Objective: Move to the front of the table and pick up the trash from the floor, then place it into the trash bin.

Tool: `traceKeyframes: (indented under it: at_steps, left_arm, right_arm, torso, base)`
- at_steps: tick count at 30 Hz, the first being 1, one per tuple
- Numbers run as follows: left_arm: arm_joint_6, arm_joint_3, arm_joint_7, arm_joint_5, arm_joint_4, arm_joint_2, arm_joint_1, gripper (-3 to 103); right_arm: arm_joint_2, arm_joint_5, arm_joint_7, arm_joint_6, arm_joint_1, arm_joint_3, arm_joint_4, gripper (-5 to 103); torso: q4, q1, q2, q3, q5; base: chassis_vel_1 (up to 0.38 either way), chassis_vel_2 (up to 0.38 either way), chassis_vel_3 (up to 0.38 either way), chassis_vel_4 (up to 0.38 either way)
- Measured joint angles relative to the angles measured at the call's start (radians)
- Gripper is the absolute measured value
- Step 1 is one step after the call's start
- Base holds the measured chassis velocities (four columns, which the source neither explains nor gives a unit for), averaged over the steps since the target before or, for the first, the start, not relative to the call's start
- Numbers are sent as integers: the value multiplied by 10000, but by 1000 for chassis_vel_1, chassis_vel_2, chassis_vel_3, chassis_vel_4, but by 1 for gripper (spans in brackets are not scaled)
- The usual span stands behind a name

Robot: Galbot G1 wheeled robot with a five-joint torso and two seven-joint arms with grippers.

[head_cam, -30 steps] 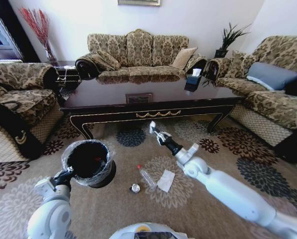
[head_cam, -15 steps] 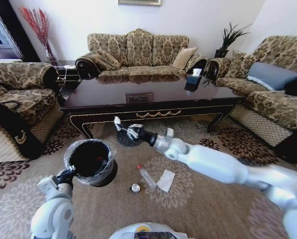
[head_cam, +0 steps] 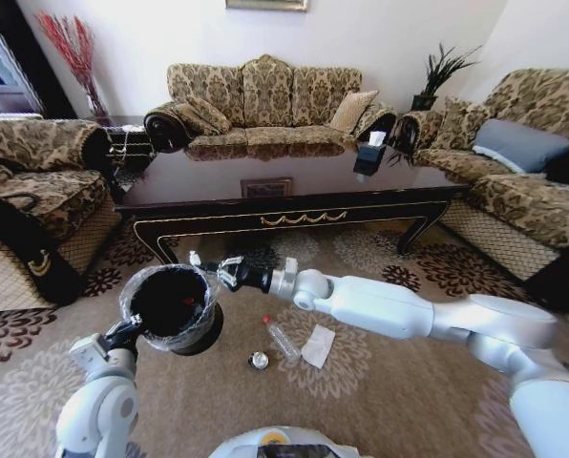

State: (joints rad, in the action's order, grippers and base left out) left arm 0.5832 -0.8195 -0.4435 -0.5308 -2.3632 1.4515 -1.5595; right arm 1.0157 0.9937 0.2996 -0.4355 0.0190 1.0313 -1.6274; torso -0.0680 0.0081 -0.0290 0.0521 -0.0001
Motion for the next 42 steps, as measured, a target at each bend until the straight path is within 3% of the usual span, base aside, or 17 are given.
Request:
traceKeyframes:
  at_steps: [12,21,23,27,29,32,33,38,39,42]
  left_arm:
    - [-9,-9,3,1,-15,58,61,3]
    - [-34,-66,12,-37,-19,58,69,3]
    - [-41,-93,15,-51,-24,48,69,3]
    - [-71,-129,19,-67,-33,25,62,3]
    - [-76,-130,19,-67,-33,24,62,3]
    - [-109,-131,23,-62,-21,38,64,3]
    - [-109,-131,23,-62,-21,38,64,3]
    - [-138,-118,31,2,42,59,64,3]
    - [-138,-118,31,2,42,59,64,3]
    - [-150,-117,40,22,68,62,70,3]
  right_arm:
    - [961,-221,186,-186,-93,458,814,0]
    - [1242,-222,218,-193,-132,707,1119,0]
    - [1206,-206,255,-144,-132,720,1167,5]
    - [1081,-28,648,230,-105,641,1219,27]
    - [1041,29,792,372,-86,576,1220,27]
    - [834,242,1069,761,-52,301,1145,43]
    - [834,242,1069,761,-52,301,1145,43]
    - [197,1013,1086,1221,-182,-707,645,65]
    - [197,1013,1086,1221,-182,-707,645,65]
    - [-297,1232,665,1423,-633,-1764,628,81]
  torso:
    - [1,0,0,0,-1]
    - [1,0,0,0,0]
    - [0,0,0,0,1]
    - [0,0,0,0,1]
    - [1,0,0,0,1]
    - [1,0,0,0,1]
    - [1,0,0,0,1]
    - [0,0,0,-1,1]
    - [0,0,0,-1,1]
    - [1,0,-1,-1,3]
  base:
    - [0,0,0,0]
    - [0,0,0,0]
    - [0,0,0,0]
    - [0,0,0,0]
    - [0,0,0,0]
    - [0,0,0,0]
    - [0,0,0,0]
    - [0,0,0,0]
    - [0,0,0,0]
    - [0,0,0,0]
